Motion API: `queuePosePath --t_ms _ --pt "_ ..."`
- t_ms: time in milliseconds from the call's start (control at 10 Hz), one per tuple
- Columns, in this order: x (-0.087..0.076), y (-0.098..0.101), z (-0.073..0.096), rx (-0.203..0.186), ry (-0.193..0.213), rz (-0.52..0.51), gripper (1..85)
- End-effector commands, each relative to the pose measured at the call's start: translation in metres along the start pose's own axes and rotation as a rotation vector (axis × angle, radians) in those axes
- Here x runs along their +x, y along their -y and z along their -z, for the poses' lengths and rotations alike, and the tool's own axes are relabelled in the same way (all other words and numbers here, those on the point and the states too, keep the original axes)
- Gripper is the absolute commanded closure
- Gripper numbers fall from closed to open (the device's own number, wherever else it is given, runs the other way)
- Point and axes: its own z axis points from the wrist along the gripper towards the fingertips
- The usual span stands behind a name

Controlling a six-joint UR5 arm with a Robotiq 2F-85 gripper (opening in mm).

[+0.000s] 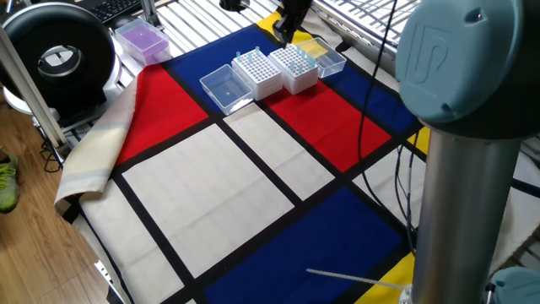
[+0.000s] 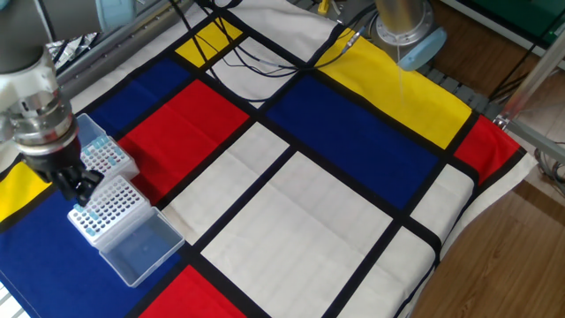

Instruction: Transfer all medium pipette tips from one holder to another

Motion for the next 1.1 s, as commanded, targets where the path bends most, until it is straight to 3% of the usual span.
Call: queuePosePath --t_ms 0,300,1000 --pt "-0.010 0.001 -0.006 -0.014 0.011 0.007 55.0" --pt "-0.009 0.002 -0.012 -0.012 0.006 0.011 56.3" --pt "0.009 0.002 -0.015 -0.002 -0.056 -0.036 58.7"
